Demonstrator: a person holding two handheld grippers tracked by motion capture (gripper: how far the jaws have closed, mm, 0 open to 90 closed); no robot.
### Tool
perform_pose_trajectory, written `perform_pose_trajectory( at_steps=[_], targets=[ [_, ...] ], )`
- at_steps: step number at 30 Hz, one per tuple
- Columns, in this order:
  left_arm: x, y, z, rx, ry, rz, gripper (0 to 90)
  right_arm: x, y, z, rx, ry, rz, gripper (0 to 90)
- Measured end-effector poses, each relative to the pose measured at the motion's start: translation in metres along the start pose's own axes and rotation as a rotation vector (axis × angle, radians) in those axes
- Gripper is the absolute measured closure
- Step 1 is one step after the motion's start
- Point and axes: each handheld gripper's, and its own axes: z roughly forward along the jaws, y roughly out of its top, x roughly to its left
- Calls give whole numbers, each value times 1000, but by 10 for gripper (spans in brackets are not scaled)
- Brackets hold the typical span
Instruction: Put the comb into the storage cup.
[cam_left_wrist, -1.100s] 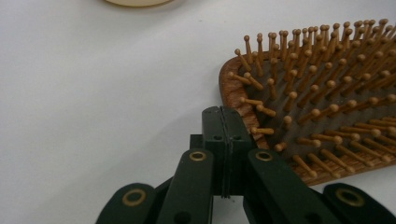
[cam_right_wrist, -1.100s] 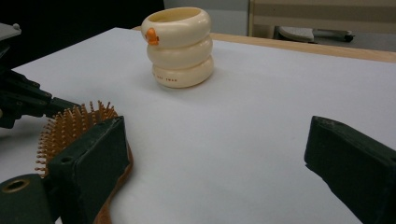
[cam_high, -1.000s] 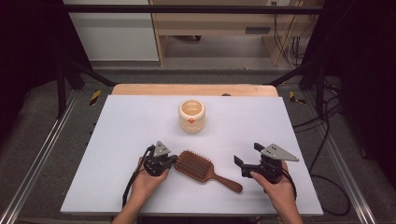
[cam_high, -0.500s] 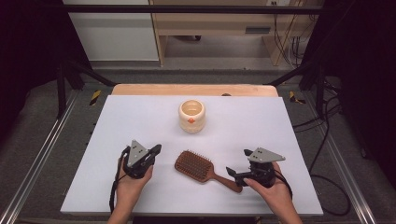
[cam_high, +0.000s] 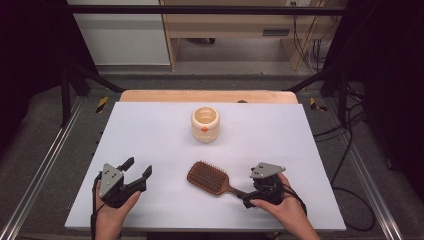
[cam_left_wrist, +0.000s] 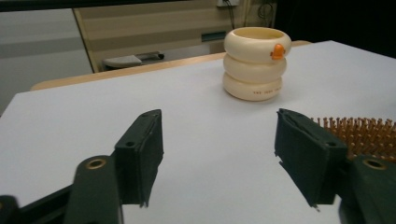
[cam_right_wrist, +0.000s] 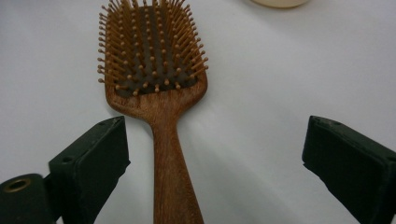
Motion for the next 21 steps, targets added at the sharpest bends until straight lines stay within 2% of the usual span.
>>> perform_pose_trajectory(
  at_steps=[1,2,4,5,8,11,12,17,19,20,21],
  targets=[
    [1,0,-2,-9,1,-11,288,0,0,0,0,0,0,71],
    [3,-1,-1,-23,16,-18,220,3,1,3,31,13,-9,90],
    [5,-2,1,-21,15,-27,198,4,1,4,44,19,-13,92],
    [7,-5,5,-11,23,-53,121,6,2,7,74,32,-14,93],
    [7,-7,6,-16,24,-30,67,11,5,9,114,51,-34,103],
    [8,-8,5,-21,22,-17,47,15,8,10,135,58,-51,111],
    [8,-8,5,-22,27,-14,39,16,11,12,157,68,-52,113],
    [11,-8,5,-46,29,-22,39,16,17,15,191,74,-49,117],
    [16,-7,7,-53,20,-15,39,15,21,19,225,59,-58,116],
    [16,-7,7,-53,20,-15,39,15,21,19,225,59,-58,116],
    [19,-8,9,-53,21,-29,39,15,24,22,247,56,-55,114]
  ],
)
